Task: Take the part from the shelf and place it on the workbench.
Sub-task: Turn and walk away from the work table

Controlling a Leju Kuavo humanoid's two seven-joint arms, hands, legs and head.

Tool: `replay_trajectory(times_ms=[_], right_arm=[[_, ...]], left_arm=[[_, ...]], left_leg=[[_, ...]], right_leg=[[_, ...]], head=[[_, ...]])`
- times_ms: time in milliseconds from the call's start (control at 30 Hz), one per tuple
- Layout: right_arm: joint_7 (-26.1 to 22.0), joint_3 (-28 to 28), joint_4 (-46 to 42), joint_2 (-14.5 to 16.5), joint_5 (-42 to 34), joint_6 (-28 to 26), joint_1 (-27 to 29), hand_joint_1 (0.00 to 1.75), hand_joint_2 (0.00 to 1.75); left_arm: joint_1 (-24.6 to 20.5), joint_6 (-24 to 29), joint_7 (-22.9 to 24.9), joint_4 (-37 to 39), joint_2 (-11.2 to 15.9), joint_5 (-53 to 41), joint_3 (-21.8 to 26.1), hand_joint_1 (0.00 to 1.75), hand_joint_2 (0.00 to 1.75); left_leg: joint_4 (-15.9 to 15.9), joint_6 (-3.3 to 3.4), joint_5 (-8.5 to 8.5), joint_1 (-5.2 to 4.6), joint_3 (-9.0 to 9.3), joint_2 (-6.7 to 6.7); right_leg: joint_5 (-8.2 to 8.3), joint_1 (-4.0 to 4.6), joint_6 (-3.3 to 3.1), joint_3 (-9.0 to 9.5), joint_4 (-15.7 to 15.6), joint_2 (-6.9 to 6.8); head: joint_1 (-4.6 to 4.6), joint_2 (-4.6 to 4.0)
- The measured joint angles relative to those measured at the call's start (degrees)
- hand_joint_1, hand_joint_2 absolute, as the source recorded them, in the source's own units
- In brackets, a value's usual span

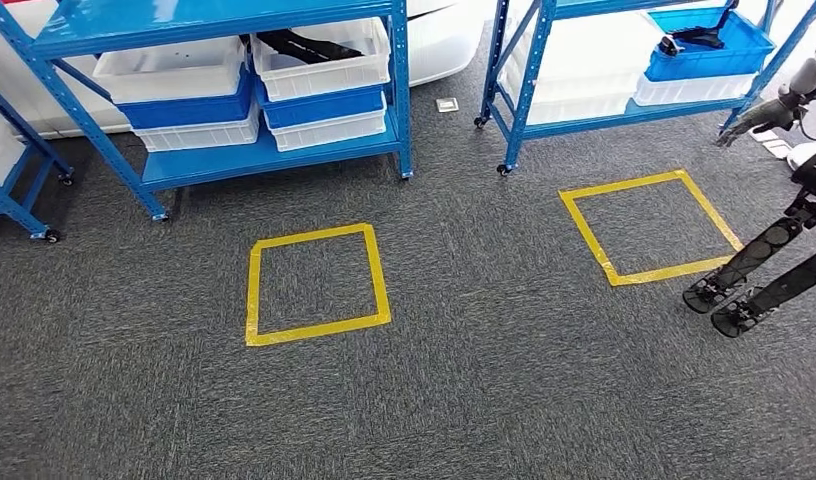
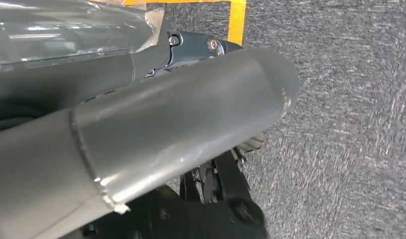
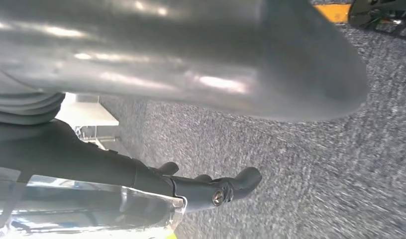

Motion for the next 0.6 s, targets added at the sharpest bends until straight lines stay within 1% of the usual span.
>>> replay_trajectory(times_ms=[33, 67, 100, 133, 167, 200, 233, 267, 300, 333, 367, 400, 433, 467, 500, 533, 567, 600], right_arm=[[0.0, 0.0, 0.0, 0.0, 0.0, 0.0, 0.0, 0.0, 0.0], [0.0, -0.1, 0.0, 0.0, 0.0, 0.0, 0.0, 0.0, 0.0], [0.0, -0.1, 0.0, 0.0, 0.0, 0.0, -0.1, 0.0, 0.0], [0.0, -0.1, 0.0, 0.1, 0.0, 0.0, -0.2, 0.0, 0.0], [0.0, -0.1, 0.0, 0.1, 0.0, 0.0, -0.2, 0.0, 0.0], [0.0, -0.1, 0.0, 0.1, 0.0, 0.0, -0.3, 0.0, 0.0], [0.0, -0.1, 0.0, 0.1, 0.1, 0.0, -0.2, 0.0, 0.0], [0.0, -0.1, 0.0, 0.0, 0.1, 0.0, -0.1, 0.0, 0.0], [0.0, -0.1, 0.0, 0.0, 0.1, 0.0, 0.0, 0.0, 0.0], [0.0, -0.1, 0.0, 0.0, 0.1, 0.0, 0.1, 0.0, 0.0], [0.0, -0.1, 0.0, 0.0, 0.1, 0.0, 0.1, 0.0, 0.0], [0.0, -0.2, 0.0, -0.1, 0.1, 0.0, 0.2, 0.0, 0.0], [0.0, -0.2, 0.0, -0.1, 0.1, 0.0, 0.2, 0.0, 0.0], [0.0, -0.2, 0.0, -0.1, 0.1, 0.0, 0.2, 0.0, 0.0], [0.0, -0.3, 0.0, -0.2, 0.1, 0.0, 0.3, 0.0, 0.0], [0.0, -0.3, 0.0, -0.2, 0.1, 0.0, 0.3, 0.0, 0.0], [0.0, -0.3, 0.0, -0.2, 0.1, 0.0, 0.2, 0.0, 0.0], [-0.1, -0.4, 0.1, -0.2, 0.1, 0.0, 0.2, 0.0, 0.0]], left_arm=[[-0.1, 0.0, 0.1, 0.0, 0.0, 0.0, 0.0, 0.0, 0.0], [-0.3, 0.0, 0.2, 0.0, 0.0, 0.0, 0.0, 0.0, 0.0], [-0.3, 0.0, 0.2, 0.0, 0.0, 0.0, 0.0, 0.0, 0.0], [-0.3, 0.0, 0.2, 0.0, 0.0, -0.1, 0.0, 0.0, 0.0], [-0.3, 0.0, 0.2, 0.0, 0.0, -0.1, 0.0, 0.0, 0.0], [-0.2, 0.0, 0.2, 0.0, -0.1, -0.1, 0.0, 0.0, 0.0], [-0.3, 0.0, 0.2, 0.0, -0.1, -0.1, 0.0, 0.0, 0.0], [-0.3, 0.0, 0.2, 0.0, -0.1, -0.1, 0.0, 0.0, 0.0], [-0.4, 0.0, 0.3, 0.0, -0.1, -0.1, 0.0, 0.0, 0.0], [-0.4, 0.0, 0.4, 0.0, -0.1, -0.1, 0.0, 0.0, 0.0], [-0.3, 0.0, 0.4, 0.0, -0.1, -0.1, 0.0, 0.0, 0.0], [-0.3, 0.0, 0.5, 0.0, -0.1, -0.1, 0.0, 0.0, 0.0], [-0.2, 0.0, 0.5, 0.0, -0.1, -0.1, 0.0, 0.0, 0.0], [-0.2, 0.0, 0.6, 0.0, -0.2, -0.1, 0.0, 0.0, 0.0], [-0.2, 0.0, 0.6, 0.0, -0.2, -0.1, 0.0, 0.0, 0.0], [-0.2, 0.0, 0.6, 0.0, -0.2, -0.1, 0.0, 0.0, 0.0], [-0.2, 0.0, 0.6, 0.0, -0.2, -0.1, 0.0, 0.0, 0.0], [-0.2, 0.0, 0.6, 0.0, -0.2, -0.1, 0.0, 0.0, 0.0]], left_leg=[[-2.9, 0.28, 0.82, -0.2, 1.48, 1.04], [-4.2, 0.51, 0.97, -0.44, 2.15, 1.67], [-4.5, 0.69, 0.8, -0.65, 2.16, 1.41], [-4.7, 1.01, 0.9, -0.69, 2.21, 0.62], [-5.0, 1.34, 1.1, -0.63, 2.39, -0.05], [-5.4, 1.77, 1.38, -0.47, 2.58, -0.71], [-5.7, 2.14, 1.66, -0.3, 2.76, -1.41], [-5.9, 2.37, 1.81, -0.16, 2.78, -2.09], [-5.9, 2.52, 1.86, -0.13, 2.71, -2.87], [-5.9, 2.54, 1.84, -0.15, 2.67, -3.7], [-5.8, 2.55, 1.83, -0.16, 2.66, -4.58], [-5.8, 2.54, 1.82, -0.17, 2.69, -5.46], [-5.8, 2.51, 1.81, -0.17, 2.76, -6.29], [-5.7, 2.41, 1.78, -0.17, 2.81, -7.1], [-5.6, 2.22, 1.7, -0.24, 2.82, -7.79], [-5.4, 1.97, 1.61, -0.33, 2.76, -8.39], [-5.3, 1.69, 1.53, -0.43, 2.66, -8.86], [-5.3, 1.39, 1.52, -0.48, 2.56, -9.28]], right_leg=[[-0.21, 0.2, 0.28, 0.14, 0.0, -0.47], [-0.4, 0.41, 0.6, 0.31, -0.1, -0.95], [-0.52, 0.57, 0.88, 0.47, -0.2, -1.44], [-0.61, 0.67, 1.16, 0.76, -0.4, -2.0], [-0.86, 0.67, 1.42, 0.88, -0.3, -1.77], [-1.51, 0.65, 1.51, 0.61, 0.7, -0.79], [-2.65, 0.61, 1.47, -0.25, 2.8, 0.65], [-4.22, 0.42, 1.25, -1.85, 6.1, 2.41], [-5.87, 0.35, 1.03, -3.85, 10.1, 3.53], [-7.04, 0.3, 0.99, -5.73, 13.6, 4.08], [-7.4, 0.26, 1.2, -6.96, 15.6, 4.31], [-6.76, 0.23, 1.62, -7.18, 15.4, 4.44], [-5.22, 0.18, 2.13, -6.29, 12.9, 4.63], [-3.2, 0.05, 2.64, -4.65, 8.8, 5.31], [-1.37, -0.04, 2.9, -3.15, 5.0, 6.42], [-0.01, -0.09, 2.84, -2.07, 2.0, 7.26], [0.74, -0.06, 2.6, -1.5, 0.4, 7.94], [0.94, 0.1, 2.19, -1.36, 0.1, 8.0]], head=[[0.08, 0.0], [0.14, 0.0], [0.22, 0.0], [0.29, 0.0], [0.29, 0.0], [0.35, 0.0], [0.45, 0.0], [0.56, 0.0], [0.66, 0.0], [0.71, 0.0], [0.7, 0.0], [0.72, 0.0], [0.71, 0.0], [0.72, 0.0], [0.76, 0.0], [0.79, 0.0], [0.8, 0.0], [0.81, 0.0]])
